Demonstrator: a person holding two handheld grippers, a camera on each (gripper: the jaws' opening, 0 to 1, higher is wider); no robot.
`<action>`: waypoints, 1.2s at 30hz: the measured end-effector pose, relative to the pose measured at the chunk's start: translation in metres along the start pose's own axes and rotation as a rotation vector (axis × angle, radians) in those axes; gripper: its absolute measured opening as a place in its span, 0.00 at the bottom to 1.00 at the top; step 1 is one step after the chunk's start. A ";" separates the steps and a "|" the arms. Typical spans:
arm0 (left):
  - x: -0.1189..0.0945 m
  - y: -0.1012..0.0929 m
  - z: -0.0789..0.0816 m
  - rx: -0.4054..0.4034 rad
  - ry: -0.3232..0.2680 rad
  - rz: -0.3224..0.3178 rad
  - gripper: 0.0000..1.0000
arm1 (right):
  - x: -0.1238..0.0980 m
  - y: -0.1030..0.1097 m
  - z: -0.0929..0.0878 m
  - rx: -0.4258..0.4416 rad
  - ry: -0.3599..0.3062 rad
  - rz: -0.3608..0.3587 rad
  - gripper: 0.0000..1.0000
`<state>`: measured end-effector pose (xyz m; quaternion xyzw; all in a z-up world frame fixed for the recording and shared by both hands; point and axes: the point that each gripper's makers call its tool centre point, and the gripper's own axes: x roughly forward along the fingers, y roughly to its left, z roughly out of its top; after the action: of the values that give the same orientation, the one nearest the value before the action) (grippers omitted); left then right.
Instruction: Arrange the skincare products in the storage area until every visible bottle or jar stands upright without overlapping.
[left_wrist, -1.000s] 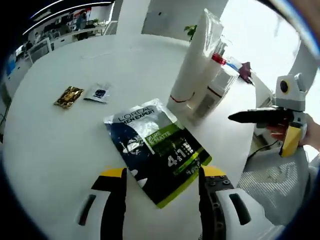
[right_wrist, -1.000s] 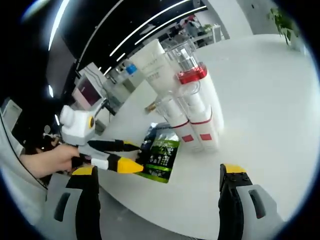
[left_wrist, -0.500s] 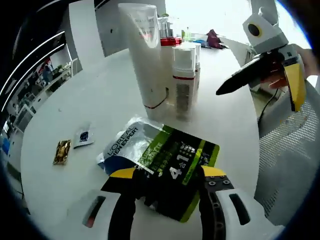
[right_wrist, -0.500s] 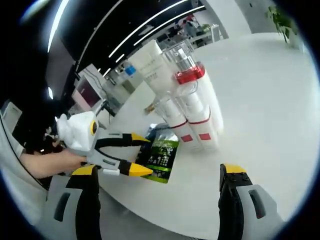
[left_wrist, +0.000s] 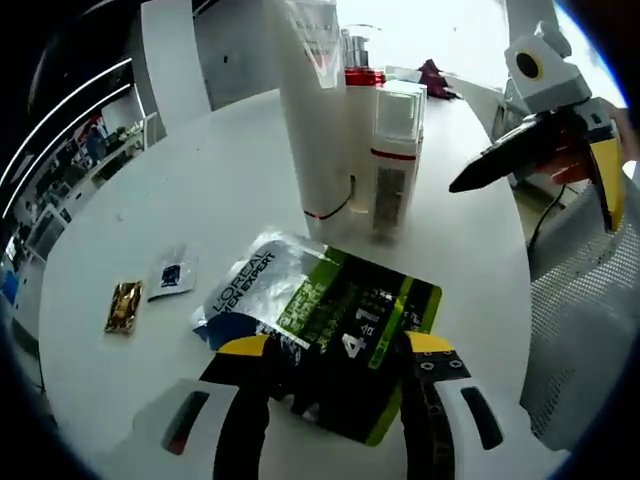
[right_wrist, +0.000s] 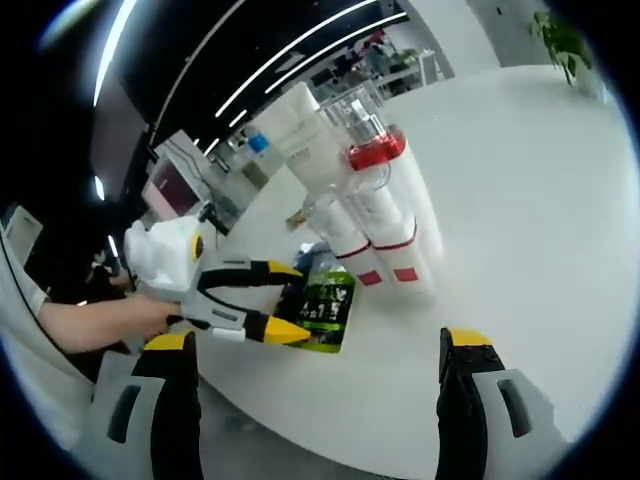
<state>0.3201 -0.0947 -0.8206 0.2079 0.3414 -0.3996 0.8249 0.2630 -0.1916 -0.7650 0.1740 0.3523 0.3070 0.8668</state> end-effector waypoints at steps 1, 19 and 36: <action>-0.002 -0.001 0.003 -0.004 -0.012 -0.004 0.57 | 0.000 0.000 0.000 -0.001 -0.001 0.000 0.99; 0.008 -0.046 0.078 -0.126 -0.289 -0.180 0.27 | 0.017 -0.009 0.022 -0.210 0.034 0.058 0.99; 0.012 -0.040 0.084 -0.113 -0.294 -0.176 0.22 | 0.027 0.005 0.024 -0.199 0.024 0.093 1.00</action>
<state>0.3270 -0.1765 -0.7752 0.0699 0.2561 -0.4765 0.8381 0.2937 -0.1725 -0.7593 0.0994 0.3221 0.3823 0.8604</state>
